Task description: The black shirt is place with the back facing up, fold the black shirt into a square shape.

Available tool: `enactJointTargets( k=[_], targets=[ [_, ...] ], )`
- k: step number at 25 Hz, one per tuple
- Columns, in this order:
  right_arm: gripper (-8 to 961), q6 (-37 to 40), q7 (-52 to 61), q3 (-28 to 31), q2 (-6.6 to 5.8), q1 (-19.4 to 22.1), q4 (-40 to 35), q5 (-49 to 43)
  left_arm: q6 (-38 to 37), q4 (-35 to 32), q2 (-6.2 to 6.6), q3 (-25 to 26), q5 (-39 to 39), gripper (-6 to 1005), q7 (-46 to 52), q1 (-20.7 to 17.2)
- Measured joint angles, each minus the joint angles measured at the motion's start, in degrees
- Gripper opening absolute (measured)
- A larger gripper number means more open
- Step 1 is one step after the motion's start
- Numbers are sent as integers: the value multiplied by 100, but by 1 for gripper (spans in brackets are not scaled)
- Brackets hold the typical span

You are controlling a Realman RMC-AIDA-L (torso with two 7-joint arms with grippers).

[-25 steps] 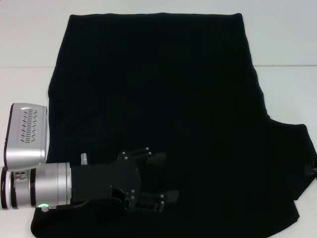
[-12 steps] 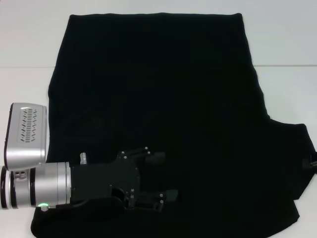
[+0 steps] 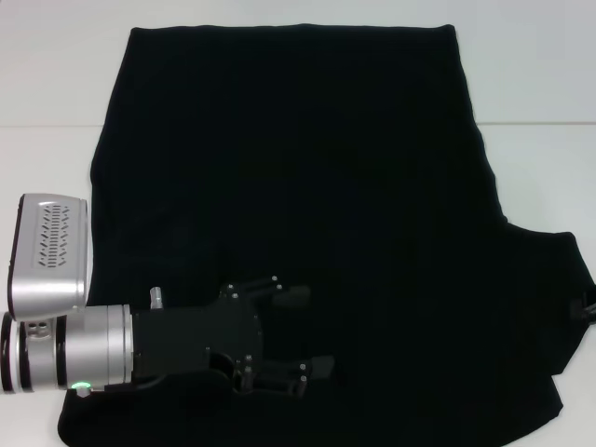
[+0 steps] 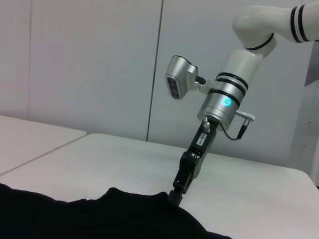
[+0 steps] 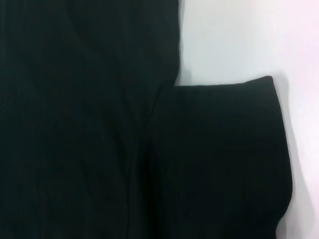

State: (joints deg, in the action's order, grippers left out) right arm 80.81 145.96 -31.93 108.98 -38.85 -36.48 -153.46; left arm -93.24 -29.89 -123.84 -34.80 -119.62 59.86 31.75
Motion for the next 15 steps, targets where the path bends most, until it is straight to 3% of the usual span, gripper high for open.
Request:
enactJointTargets(
  k=[3,8,15],
  targets=[
    [317,-7,58,-62,0,-2,-28,-4,0,0,5,0,0,919,0,-2],
    [105,-60,167,-237,3,-2,-42,-7,0,0,8,0,0,919,0,-3],
    [0,-81,185,-209,6,49,-192,23,-1,0,9,6,0,919,0,-11]
  ],
)
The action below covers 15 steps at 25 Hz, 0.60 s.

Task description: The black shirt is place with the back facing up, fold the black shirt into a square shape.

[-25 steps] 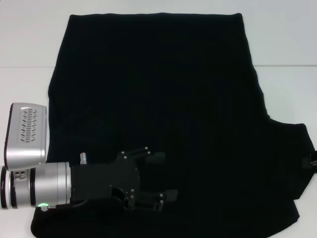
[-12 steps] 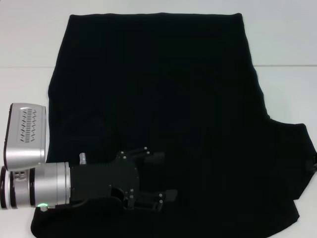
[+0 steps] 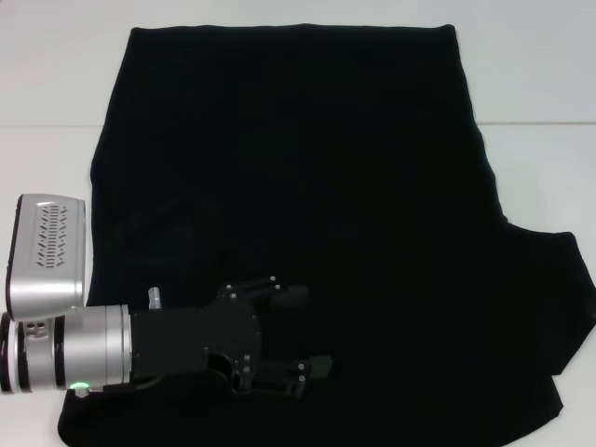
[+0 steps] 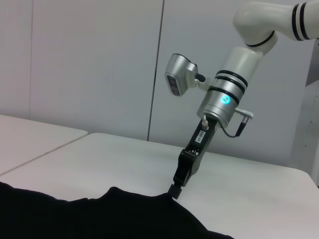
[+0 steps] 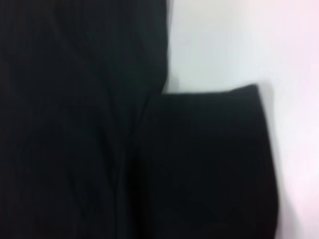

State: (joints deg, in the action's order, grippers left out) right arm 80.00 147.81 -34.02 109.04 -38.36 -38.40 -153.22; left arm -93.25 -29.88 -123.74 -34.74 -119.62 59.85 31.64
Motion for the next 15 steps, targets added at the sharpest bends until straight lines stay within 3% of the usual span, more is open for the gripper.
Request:
enactJointTargets(
  k=[4,15],
  targets=[
    [3,-2,-10,99,-1,58,-155,6,0,0,0,2,0,919,0,0],
    [236,-28,-108,127,-17,128,-140,4,-27,0,-9,74,0,920,7,-10]
  ],
)
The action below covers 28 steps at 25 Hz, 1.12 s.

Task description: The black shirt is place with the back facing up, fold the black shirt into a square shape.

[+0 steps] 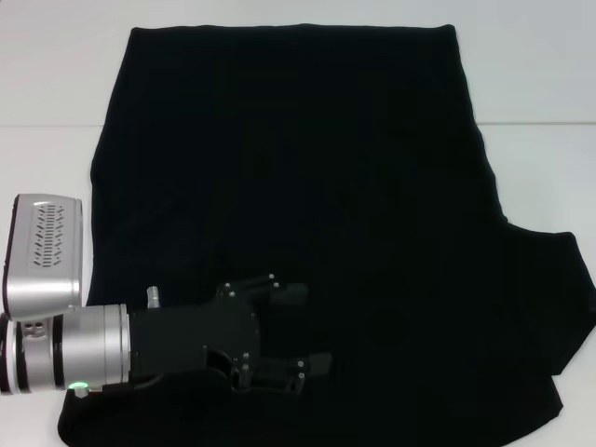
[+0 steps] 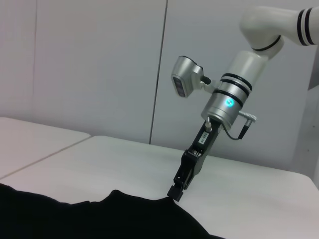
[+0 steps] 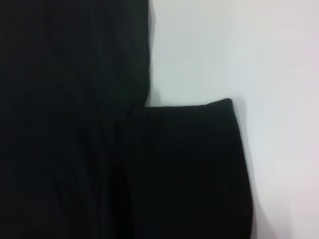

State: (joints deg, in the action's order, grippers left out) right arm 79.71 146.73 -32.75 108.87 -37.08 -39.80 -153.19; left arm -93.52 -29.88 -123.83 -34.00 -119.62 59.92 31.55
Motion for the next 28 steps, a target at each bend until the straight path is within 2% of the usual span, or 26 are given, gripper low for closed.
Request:
enactJointTargets(
  k=[3,10,19,28],
  targets=[
    [328,-27,-9,-18,2,7,26,-1,-22,0,4,16,0,920,1,0],
    [317,-62,-12,-53,27,-3,42,-23,-26,0,8,25,0,920,2,0],
    [302,-112,-82,-141,137,-111,43,-27,-23,0,15,34,0,919,2,9],
    [96,-134,-98,-135,143,-109,29,-23,-12,0,26,55,0,920,2,6]
  ],
)
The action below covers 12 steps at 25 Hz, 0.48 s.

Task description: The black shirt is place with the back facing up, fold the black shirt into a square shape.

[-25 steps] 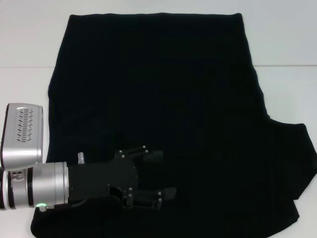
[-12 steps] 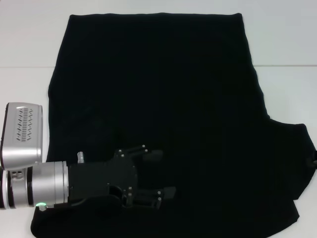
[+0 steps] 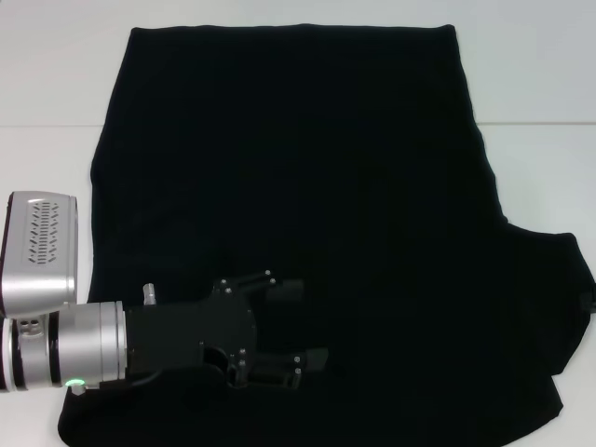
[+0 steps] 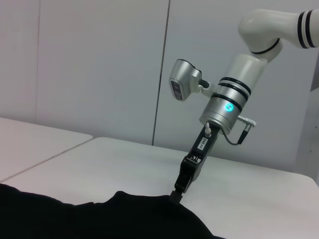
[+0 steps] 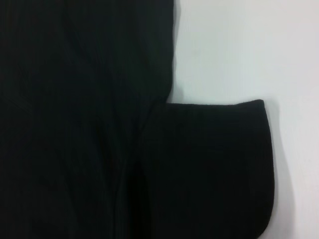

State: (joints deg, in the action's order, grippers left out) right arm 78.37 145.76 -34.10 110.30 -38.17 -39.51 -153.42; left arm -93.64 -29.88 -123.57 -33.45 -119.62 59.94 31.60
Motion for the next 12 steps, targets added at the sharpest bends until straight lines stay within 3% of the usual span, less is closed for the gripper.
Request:
enactJointTargets(
  k=[8,12],
  targets=[
    [24,-131,-302,447,28,125,-46,150,-19,0,0,21,0,919,2,-4],
    [24,-165,-707,841,-25,258,-29,549,-28,0,-2,23,0,920,52,-3]
  ],
)
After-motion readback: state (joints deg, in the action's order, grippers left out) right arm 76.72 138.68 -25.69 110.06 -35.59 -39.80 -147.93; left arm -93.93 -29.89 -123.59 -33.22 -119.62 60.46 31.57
